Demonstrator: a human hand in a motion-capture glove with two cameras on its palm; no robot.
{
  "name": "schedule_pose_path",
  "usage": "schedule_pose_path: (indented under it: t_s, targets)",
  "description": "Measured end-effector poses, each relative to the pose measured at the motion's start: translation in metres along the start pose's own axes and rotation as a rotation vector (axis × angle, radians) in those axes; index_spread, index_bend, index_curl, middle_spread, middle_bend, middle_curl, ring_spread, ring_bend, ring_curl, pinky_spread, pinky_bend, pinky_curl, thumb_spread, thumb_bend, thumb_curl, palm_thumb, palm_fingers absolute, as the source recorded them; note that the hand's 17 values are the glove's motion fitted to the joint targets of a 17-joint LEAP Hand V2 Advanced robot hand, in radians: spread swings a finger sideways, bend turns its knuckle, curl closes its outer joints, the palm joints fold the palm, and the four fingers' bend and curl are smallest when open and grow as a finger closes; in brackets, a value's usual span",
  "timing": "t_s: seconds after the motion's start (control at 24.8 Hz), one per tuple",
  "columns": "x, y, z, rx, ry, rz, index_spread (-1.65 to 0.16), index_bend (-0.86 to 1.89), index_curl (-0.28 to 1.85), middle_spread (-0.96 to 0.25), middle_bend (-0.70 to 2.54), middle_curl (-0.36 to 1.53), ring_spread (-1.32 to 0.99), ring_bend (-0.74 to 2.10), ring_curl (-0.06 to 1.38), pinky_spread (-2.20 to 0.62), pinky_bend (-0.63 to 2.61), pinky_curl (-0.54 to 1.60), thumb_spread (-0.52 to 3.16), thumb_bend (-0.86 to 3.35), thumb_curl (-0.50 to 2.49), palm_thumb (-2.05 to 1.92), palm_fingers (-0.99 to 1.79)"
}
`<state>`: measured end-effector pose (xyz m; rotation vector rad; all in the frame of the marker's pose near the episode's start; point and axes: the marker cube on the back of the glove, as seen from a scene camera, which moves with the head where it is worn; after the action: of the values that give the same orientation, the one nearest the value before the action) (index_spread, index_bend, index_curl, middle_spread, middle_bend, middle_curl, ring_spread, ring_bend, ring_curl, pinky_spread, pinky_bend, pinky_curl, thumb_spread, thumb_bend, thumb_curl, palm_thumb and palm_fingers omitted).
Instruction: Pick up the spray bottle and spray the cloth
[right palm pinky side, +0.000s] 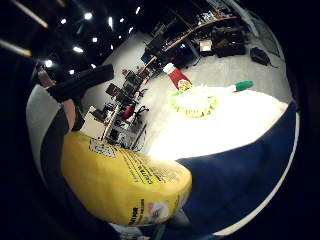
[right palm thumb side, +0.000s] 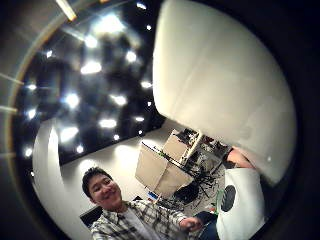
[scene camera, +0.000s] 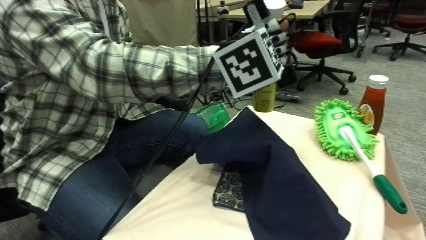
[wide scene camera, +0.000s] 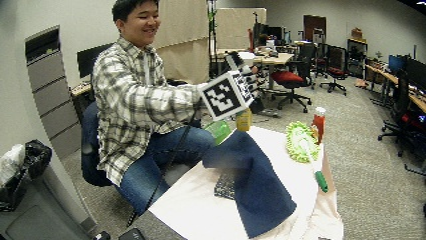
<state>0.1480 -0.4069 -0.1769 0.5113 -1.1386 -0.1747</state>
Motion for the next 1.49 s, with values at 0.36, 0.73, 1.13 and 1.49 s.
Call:
schedule_pose_path:
  t_s: [0.36, 0.73, 1.13, 1.49]
  targets:
    - [0.087, -0.023, 0.048, 0.014, 0.097, 0.044, -0.30, 0.12, 0.49, -0.18, 0.44, 0.54, -0.20, 0.54, 0.48, -0.09, 0.41, 0.41, 0.24, -0.02, 0.81, 1.16, 1.09]
    - [0.137, -0.012, 0.068, -0.102, 0.079, 0.120, -0.27, 0.12, 0.47, -0.13, 0.41, 0.54, -0.20, 0.49, 0.47, -0.05, 0.36, 0.41, 0.31, -0.03, 0.78, 1.18, 1.01]
    - [0.142, 0.002, 0.066, -0.185, 0.093, 0.145, -0.26, 0.10, 0.44, -0.13, 0.38, 0.53, -0.20, 0.46, 0.46, -0.03, 0.32, 0.41, 0.35, -0.04, 0.75, 1.17, 0.94]
    - [0.126, 0.013, 0.047, -0.217, 0.121, 0.142, -0.27, 0.02, 0.35, -0.09, 0.22, 0.47, -0.15, 0.47, 0.48, 0.09, 0.35, 0.43, 0.59, -0.05, 0.71, 1.05, 0.45]
